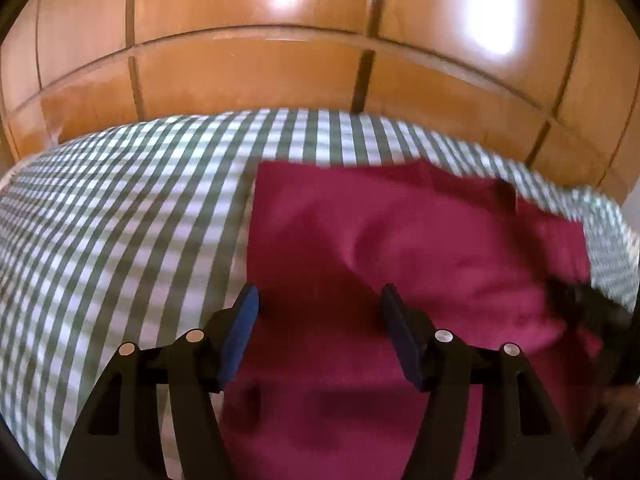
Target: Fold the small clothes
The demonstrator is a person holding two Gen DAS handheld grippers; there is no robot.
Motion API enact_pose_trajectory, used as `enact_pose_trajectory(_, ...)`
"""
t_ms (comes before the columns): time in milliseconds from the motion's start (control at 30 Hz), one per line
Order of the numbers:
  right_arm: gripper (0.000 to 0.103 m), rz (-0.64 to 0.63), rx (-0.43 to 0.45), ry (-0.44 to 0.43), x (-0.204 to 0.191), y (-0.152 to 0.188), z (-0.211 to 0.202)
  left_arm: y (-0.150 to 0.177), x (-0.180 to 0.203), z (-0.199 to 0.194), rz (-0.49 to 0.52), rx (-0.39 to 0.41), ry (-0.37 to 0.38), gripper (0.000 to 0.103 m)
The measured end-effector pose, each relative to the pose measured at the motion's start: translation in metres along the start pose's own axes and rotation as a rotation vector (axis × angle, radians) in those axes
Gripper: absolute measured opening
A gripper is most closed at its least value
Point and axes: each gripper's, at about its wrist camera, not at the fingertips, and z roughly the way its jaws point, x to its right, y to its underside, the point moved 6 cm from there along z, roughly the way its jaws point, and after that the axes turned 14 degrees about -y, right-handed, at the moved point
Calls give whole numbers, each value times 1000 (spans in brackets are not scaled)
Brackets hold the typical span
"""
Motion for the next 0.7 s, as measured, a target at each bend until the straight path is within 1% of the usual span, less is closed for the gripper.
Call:
enact_pose_trajectory(33, 91, -1, 1, -2, 0, 0, 0, 11, 3, 9, 19, -34, -13, 62)
enact_pose_trajectory(67, 91, -2, 2, -5, 0, 0, 0, 17, 3, 16, 27, -43, -17, 64)
enact_pose_trajectory(100, 91, -2, 2, -4, 0, 0, 0, 18, 2, 17, 24, -32, -18, 64)
enact_pose_trajectory(200, 92, -2, 2, -4, 0, 1, 0, 16, 4, 16, 45, -33, -43, 65)
enact_pose_trajectory(300, 92, 1, 5, -8, 0, 1, -1, 14, 2, 11, 36, -28, -47, 65)
enact_pose_trajectory(400, 92, -1, 4, -7, 0, 1, -1, 20, -3, -9, 23, -7, -49, 65)
enact_pose_trajectory(433, 92, 0, 4, -6, 0, 1, -1, 21, -6, -16, 18, 0, -48, 70)
enact_pose_trajectory(467, 92, -1, 4, -6, 0, 1, -1, 22, -7, -21, 8, 5, -42, 72)
enact_pose_trajectory(600, 92, -5, 3, -1, 0, 0, -1, 31, -17, -46, -29, 26, -20, 72)
enact_pose_trajectory(633, 92, -7, 2, 0, 0, 0, -1, 35, -19, -54, -32, 37, -14, 75)
enact_pose_trajectory(667, 92, -9, 2, 2, 0, 0, -1, 37, -21, -59, -35, 43, -11, 80)
enact_pose_trajectory(700, 92, -9, 1, 3, -1, 0, -1, 39, -24, -65, -41, 51, -8, 83)
